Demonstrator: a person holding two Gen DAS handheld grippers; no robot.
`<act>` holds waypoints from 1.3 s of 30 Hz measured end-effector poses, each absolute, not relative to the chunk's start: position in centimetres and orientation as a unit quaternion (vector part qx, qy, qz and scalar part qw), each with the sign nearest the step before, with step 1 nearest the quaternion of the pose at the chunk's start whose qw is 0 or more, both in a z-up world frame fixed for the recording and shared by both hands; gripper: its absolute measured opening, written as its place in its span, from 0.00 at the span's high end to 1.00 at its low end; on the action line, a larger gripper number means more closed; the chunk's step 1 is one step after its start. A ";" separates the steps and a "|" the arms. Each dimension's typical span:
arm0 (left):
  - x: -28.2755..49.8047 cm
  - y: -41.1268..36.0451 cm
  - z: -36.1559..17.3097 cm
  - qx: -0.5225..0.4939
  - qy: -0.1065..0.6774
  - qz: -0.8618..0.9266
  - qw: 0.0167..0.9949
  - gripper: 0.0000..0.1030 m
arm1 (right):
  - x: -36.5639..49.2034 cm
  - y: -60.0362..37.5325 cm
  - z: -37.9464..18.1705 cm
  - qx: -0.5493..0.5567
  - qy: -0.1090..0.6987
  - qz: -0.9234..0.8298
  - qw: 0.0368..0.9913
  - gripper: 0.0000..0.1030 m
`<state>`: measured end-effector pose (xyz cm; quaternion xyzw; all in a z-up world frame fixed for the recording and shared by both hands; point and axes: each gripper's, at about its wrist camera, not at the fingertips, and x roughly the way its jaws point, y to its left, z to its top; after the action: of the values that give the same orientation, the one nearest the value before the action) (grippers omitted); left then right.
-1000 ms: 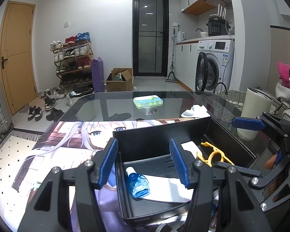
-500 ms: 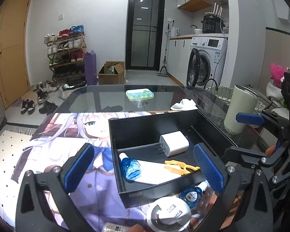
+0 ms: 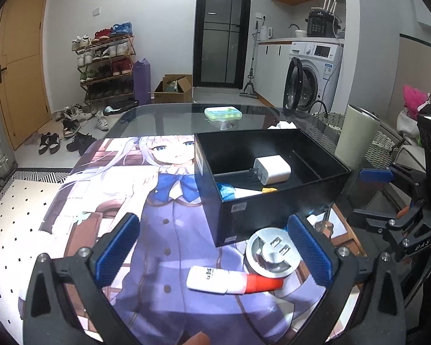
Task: Organize rigid objects
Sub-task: 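Grasp the white-and-red glue tube with the left tool while the right tool grasps the screwdriver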
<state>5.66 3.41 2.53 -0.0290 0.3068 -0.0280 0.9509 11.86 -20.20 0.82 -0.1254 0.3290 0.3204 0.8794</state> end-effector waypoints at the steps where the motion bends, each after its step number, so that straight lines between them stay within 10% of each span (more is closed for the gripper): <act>1: 5.4 3.3 2.3 -0.023 0.310 -0.029 0.950 0.00 | 11.7 -20.1 0.6 -0.126 0.331 0.322 0.878 0.00; 39: 7.1 1.2 -2.5 0.008 0.429 -0.059 0.901 0.00 | 12.8 -16.0 -4.4 -0.182 0.414 0.330 0.829 0.00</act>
<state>7.11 1.24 -2.45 0.0078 0.4288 -0.0594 0.9014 12.79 -15.96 -4.43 -0.1816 0.4136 0.3302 0.8288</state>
